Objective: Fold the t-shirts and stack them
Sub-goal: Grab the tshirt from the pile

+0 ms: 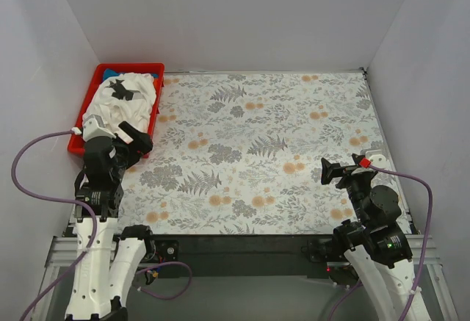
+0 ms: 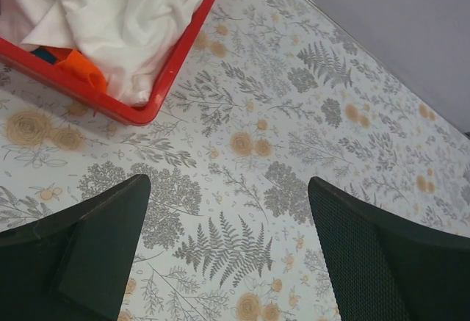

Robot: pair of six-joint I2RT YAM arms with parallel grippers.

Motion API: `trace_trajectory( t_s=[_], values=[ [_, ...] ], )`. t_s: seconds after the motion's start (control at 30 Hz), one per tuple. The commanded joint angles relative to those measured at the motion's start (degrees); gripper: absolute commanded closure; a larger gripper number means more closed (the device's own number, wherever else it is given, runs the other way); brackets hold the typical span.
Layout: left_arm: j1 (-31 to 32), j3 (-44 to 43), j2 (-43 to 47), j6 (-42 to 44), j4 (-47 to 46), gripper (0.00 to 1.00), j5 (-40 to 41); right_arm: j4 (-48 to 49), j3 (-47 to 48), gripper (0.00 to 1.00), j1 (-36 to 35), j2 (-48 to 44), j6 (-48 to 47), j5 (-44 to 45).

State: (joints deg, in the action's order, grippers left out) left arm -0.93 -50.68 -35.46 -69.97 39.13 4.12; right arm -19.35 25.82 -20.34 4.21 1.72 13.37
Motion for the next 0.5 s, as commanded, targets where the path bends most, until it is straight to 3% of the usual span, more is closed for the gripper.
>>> trace_trajectory(
  t_s=[0.0, 0.23, 0.47],
  values=[
    [0.14, -1.27, -2.50, -0.60, 1.12, 0.12, 5.80, 1.60, 2.30, 0.02, -0.32, -0.60, 0.48, -0.01],
    [0.14, -4.52, -14.88, -2.71, -3.89, 0.14, 15.29, 1.69, 2.13, 0.02, -0.32, -0.87, 0.83, -1.06],
    [-0.74, -13.64, -36.04, -2.10, -12.31, 0.20, 28.21, 2.30, 1.51, 0.02, -0.32, -3.15, 1.01, -1.59]
  ],
)
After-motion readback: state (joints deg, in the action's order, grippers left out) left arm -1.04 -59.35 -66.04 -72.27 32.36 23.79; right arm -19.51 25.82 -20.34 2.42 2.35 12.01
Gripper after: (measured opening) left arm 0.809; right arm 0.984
